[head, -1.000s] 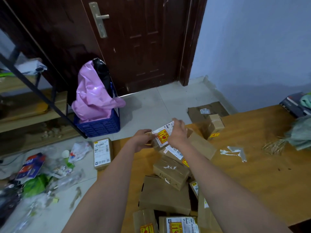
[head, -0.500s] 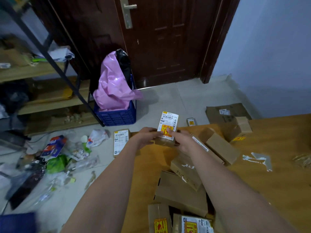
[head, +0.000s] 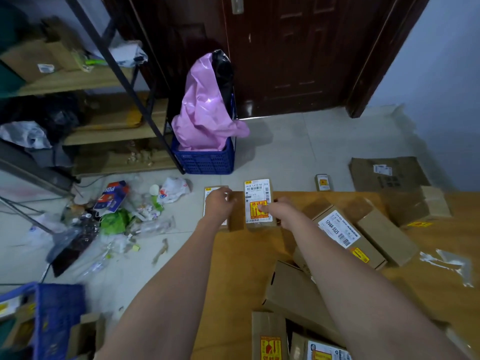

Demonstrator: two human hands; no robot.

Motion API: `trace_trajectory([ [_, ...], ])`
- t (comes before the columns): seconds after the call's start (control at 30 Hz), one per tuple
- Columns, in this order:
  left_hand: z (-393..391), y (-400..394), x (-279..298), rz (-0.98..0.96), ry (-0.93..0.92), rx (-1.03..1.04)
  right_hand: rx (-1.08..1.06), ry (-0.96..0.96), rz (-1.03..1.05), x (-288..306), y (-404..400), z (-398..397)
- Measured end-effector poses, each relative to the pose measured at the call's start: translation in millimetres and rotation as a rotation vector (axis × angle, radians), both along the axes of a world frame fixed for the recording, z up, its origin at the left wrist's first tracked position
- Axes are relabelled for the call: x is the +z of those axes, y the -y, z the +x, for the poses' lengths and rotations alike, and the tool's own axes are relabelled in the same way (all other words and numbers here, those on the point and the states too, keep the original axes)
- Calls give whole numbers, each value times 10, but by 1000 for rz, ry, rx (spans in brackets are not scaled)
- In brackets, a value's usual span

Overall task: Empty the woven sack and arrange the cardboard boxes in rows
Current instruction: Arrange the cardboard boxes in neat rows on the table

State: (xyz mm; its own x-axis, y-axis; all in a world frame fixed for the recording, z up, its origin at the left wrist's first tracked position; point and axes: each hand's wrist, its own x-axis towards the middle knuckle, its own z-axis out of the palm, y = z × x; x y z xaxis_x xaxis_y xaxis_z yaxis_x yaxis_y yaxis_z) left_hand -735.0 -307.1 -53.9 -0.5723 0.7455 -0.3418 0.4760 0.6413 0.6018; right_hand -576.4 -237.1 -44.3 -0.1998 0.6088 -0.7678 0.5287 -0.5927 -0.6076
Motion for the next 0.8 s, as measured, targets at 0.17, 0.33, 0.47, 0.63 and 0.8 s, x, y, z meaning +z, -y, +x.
trace_trajectory([
  [0.17,-253,73,-257,-125,-96,34,43,79,17,-188,53,-247],
  [0.33,-405,95,-446,-160,-74,24,57,110,18,-347,73,-423],
  [0.47,-477,78,-552,-192,41,46,43,133,26,-482,49,-507],
  [0.63,-523,60,-621,-163,147,42,69,167,68,-547,24,-558],
  [0.8,-544,34,-656,-171,180,37,127,221,135,-534,-3,-643],
])
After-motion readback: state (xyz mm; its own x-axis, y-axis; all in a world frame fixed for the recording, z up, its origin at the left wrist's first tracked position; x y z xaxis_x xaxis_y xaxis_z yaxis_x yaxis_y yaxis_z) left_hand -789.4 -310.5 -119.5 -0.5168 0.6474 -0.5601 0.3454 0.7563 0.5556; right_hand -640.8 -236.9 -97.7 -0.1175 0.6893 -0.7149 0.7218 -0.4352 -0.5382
